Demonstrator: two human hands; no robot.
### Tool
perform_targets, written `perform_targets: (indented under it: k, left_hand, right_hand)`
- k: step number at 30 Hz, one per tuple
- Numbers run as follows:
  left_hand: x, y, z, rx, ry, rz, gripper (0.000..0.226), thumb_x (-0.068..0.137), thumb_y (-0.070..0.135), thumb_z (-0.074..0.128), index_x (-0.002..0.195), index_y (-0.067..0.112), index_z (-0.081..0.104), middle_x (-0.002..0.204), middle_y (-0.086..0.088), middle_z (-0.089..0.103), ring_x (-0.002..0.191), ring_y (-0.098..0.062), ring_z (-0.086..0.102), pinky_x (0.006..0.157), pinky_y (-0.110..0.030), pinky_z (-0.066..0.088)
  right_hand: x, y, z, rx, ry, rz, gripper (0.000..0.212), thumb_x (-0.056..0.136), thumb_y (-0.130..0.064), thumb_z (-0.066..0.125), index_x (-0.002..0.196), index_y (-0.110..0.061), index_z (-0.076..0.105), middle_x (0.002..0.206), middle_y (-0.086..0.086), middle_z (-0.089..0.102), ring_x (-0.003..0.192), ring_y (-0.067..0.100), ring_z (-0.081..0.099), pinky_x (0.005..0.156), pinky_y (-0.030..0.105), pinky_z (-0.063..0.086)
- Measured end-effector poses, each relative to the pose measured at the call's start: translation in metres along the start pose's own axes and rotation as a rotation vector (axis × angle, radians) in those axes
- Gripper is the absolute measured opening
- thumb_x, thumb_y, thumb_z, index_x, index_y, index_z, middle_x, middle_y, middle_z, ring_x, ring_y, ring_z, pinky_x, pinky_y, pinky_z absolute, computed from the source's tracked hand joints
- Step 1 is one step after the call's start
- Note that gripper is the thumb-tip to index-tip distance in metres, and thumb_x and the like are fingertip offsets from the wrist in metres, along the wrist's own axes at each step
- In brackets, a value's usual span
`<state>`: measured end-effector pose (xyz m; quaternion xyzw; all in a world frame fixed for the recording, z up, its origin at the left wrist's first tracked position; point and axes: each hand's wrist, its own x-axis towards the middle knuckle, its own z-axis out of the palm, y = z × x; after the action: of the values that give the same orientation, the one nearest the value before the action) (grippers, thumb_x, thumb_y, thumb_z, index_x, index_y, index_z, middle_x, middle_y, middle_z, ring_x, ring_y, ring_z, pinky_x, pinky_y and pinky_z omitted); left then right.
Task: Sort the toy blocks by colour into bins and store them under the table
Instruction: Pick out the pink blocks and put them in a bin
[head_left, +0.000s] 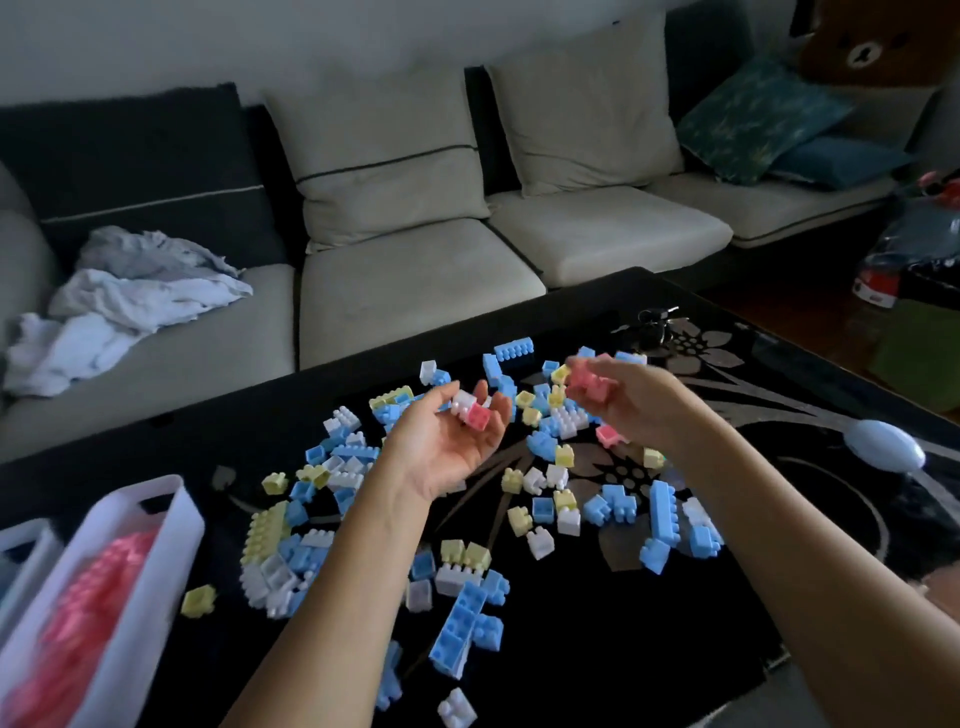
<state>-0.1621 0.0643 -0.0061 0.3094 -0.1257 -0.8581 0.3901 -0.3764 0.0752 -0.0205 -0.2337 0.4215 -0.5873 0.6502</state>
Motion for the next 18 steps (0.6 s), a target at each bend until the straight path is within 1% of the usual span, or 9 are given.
perform_targets:
  k: [1,2,4,6,8,11,14,16,18]
  left_hand:
    - [-0.012,0.006,-0.008,0.02,0.002,0.021,0.022,0.094,0.02,0.047,0.093,0.001,0.059,0.094,-0.019,0.061,0.073,-0.023,0.063,0.048,-0.024,0.053]
    - [-0.024,0.012,-0.015,0.06,0.012,0.042,0.02,0.093,0.019,0.047,0.092,0.003,0.059,0.091,-0.016,0.061,0.068,-0.021,0.063,0.046,-0.023,0.051]
    - [-0.047,0.028,-0.033,0.189,0.07,0.12,0.019,0.092,0.02,0.045,0.089,0.007,0.059,0.077,-0.007,0.06,0.054,-0.012,0.056,0.04,-0.017,0.042]
    - [-0.072,0.045,-0.05,0.3,0.177,0.234,0.021,0.094,0.022,0.044,0.084,0.009,0.058,0.062,-0.001,0.054,0.044,-0.008,0.047,0.035,-0.014,0.032]
    - [-0.095,0.06,-0.065,0.353,0.25,0.315,0.024,0.095,0.024,0.044,0.08,0.011,0.056,0.054,0.001,0.05,0.04,-0.006,0.044,0.033,-0.013,0.027]
    - [-0.135,0.08,-0.09,0.32,0.329,0.383,0.029,0.097,0.031,0.041,0.078,0.013,0.053,0.05,0.003,0.046,0.037,-0.005,0.04,0.031,-0.013,0.023]
    - [-0.168,0.092,-0.11,0.251,0.339,0.421,0.033,0.098,0.034,0.035,0.079,0.013,0.052,0.048,0.004,0.041,0.035,-0.004,0.034,0.03,-0.014,0.019]
    - [-0.184,0.095,-0.122,0.289,0.378,0.462,0.029,0.098,0.03,0.035,0.08,0.013,0.051,0.048,0.004,0.037,0.034,-0.004,0.03,0.03,-0.012,0.017]
    - [-0.193,0.097,-0.132,0.333,0.421,0.493,0.029,0.097,0.027,0.035,0.078,0.014,0.052,0.051,0.004,0.035,0.035,-0.004,0.028,0.029,-0.011,0.016]
  right_hand:
    - [-0.002,0.006,0.012,0.042,-0.027,0.06,0.012,0.094,-0.004,0.049,0.096,0.002,0.059,0.1,0.017,0.058,0.087,0.02,0.059,0.081,0.034,0.056]
    - [-0.003,0.014,0.025,0.06,-0.057,0.101,0.012,0.093,-0.003,0.05,0.095,0.004,0.059,0.094,0.016,0.058,0.084,0.02,0.059,0.078,0.035,0.056]
    - [-0.003,0.03,0.052,0.069,-0.153,0.149,0.012,0.092,-0.001,0.051,0.094,0.007,0.06,0.089,0.017,0.06,0.083,0.023,0.061,0.076,0.036,0.057]
    - [-0.003,0.049,0.083,0.059,-0.246,0.214,0.016,0.09,0.0,0.052,0.099,0.009,0.062,0.095,0.021,0.062,0.091,0.028,0.063,0.077,0.037,0.058]
    - [-0.003,0.067,0.114,0.044,-0.314,0.261,0.018,0.091,0.0,0.051,0.103,0.01,0.061,0.099,0.021,0.062,0.096,0.03,0.062,0.075,0.036,0.059]
    - [-0.005,0.096,0.171,0.018,-0.428,0.342,0.016,0.093,0.001,0.049,0.102,0.01,0.059,0.098,0.021,0.059,0.099,0.031,0.058,0.066,0.032,0.06]
    - [-0.011,0.123,0.224,-0.042,-0.535,0.42,0.014,0.092,0.002,0.049,0.097,0.009,0.059,0.095,0.023,0.058,0.094,0.032,0.06,0.07,0.033,0.06]
    - [-0.013,0.139,0.253,-0.082,-0.611,0.453,0.012,0.093,0.002,0.048,0.093,0.007,0.059,0.092,0.02,0.057,0.089,0.029,0.06,0.07,0.033,0.059]
    - [-0.015,0.153,0.275,-0.099,-0.652,0.466,0.01,0.092,0.003,0.05,0.094,0.007,0.059,0.09,0.017,0.054,0.087,0.026,0.06,0.074,0.034,0.059]
